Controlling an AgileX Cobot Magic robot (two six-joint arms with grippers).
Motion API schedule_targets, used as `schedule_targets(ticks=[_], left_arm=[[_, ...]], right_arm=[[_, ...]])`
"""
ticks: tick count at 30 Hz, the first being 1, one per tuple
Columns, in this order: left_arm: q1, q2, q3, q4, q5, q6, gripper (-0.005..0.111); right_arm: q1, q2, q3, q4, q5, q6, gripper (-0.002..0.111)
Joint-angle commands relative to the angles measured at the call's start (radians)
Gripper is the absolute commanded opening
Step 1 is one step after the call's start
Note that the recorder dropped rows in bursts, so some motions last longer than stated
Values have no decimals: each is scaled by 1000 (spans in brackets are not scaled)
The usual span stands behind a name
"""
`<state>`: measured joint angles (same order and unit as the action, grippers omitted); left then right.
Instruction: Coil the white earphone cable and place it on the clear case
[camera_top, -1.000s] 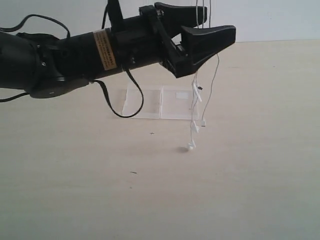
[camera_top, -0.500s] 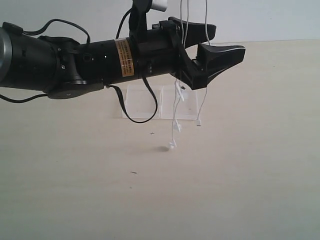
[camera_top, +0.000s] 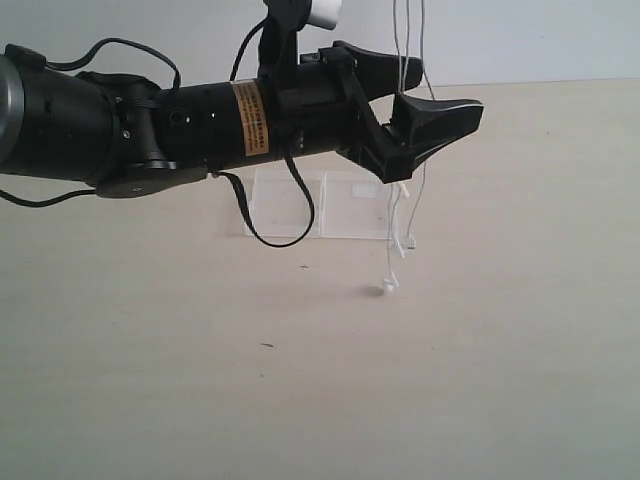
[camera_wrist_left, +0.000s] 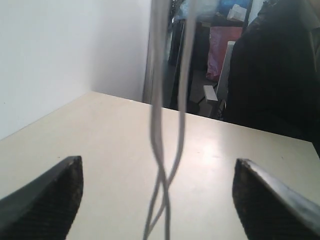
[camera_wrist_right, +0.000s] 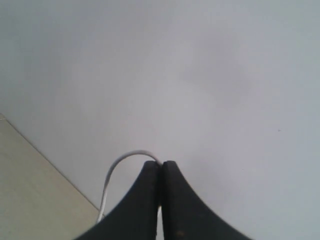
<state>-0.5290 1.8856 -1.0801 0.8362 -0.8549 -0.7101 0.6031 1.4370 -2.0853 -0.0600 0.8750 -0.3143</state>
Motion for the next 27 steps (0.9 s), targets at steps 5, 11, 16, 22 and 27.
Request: schedule_targets(ticks=[5, 11, 16, 22, 27], left_arm=[[-6, -2, -7, -2, 8, 0, 45], [-6, -2, -7, -2, 8, 0, 0], [-6, -2, -7, 1, 11, -4, 0], [8, -18, -7, 71, 26, -59, 0], [42, -44, 0, 135, 72, -148, 0]], right_arm=[[2, -7, -7, 2, 5, 6, 0], [2, -7, -7, 2, 5, 6, 0], [2, -7, -7, 2, 5, 6, 0], [2, -9, -7, -35, 5, 54, 0], [2, -33, -7, -156, 5, 149, 0]])
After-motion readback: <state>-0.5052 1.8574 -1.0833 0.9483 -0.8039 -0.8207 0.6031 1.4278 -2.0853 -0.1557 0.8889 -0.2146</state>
